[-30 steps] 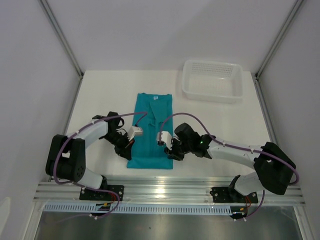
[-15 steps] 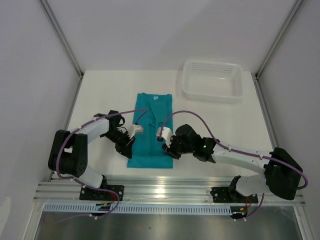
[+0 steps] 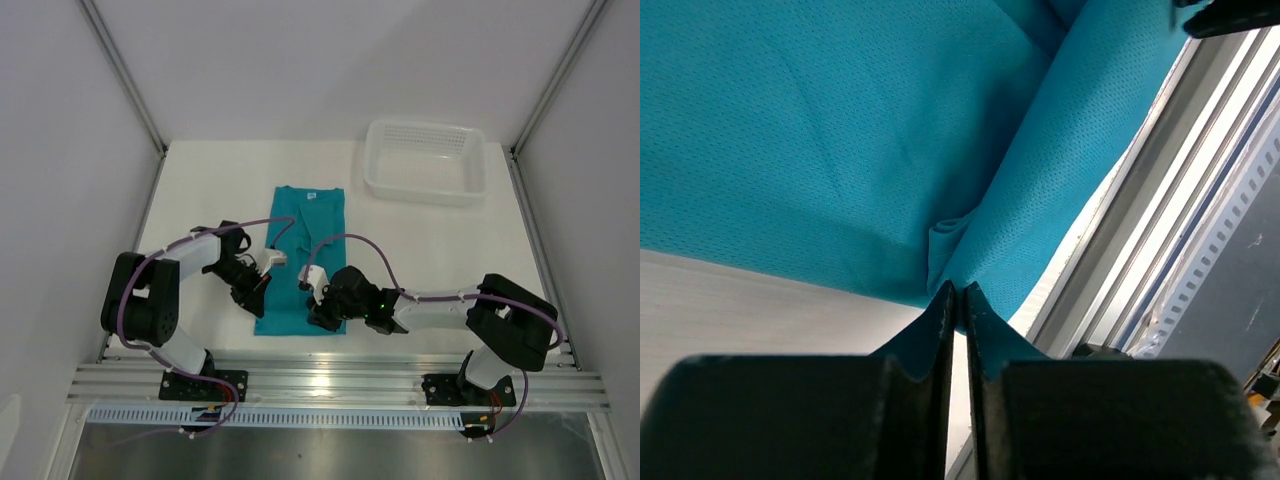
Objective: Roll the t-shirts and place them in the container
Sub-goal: Roll the tshirt
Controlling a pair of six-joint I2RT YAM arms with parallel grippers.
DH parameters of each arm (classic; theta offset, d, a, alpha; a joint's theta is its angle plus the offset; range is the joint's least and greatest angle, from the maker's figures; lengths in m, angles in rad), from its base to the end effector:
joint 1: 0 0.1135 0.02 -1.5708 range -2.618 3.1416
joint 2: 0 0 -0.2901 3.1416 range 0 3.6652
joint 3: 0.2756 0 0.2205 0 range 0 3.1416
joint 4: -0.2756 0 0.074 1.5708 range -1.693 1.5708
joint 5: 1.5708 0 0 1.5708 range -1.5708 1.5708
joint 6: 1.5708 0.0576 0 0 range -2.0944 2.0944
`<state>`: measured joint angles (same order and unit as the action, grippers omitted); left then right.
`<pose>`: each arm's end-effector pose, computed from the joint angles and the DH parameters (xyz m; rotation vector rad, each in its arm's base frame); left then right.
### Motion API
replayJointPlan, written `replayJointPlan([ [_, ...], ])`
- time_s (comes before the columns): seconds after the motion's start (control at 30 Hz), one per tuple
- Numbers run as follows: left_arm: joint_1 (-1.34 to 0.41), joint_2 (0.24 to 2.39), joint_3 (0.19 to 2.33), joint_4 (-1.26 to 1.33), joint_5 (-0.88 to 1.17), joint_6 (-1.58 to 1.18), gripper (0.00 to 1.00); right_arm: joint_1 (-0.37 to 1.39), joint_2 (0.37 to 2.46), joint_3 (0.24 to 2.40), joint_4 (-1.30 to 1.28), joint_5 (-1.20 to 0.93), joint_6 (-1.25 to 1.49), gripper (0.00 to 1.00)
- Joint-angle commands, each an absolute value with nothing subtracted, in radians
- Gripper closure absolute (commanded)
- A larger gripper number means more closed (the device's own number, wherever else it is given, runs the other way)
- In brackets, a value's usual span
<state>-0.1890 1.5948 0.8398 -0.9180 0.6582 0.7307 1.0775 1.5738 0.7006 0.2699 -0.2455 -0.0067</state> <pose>0.2000 -0.0741 0.1829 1.2401 2.6178 -0.9927 0.1345 0.2798 0.2058 -1.3057 1.8809 0.8549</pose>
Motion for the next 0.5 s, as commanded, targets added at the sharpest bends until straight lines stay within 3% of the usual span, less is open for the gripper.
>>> replayJointPlan([
  [0.0, -0.178, 1.594, 0.871, -0.896, 0.661, 0.715, 0.85, 1.063, 1.603, 0.680, 0.406, -0.236, 0.046, 0.84],
  [0.13, -0.175, 1.589, 0.894, -0.903, 0.661, 0.716, 0.73, 1.040, 1.631, 0.666, 0.414, -0.236, 0.066, 0.84],
  [0.47, -0.143, 1.416, 0.943, -0.894, 0.632, 0.643, 0.69, 1.039, 1.628, 0.655, 0.442, -0.198, 0.101, 0.85],
])
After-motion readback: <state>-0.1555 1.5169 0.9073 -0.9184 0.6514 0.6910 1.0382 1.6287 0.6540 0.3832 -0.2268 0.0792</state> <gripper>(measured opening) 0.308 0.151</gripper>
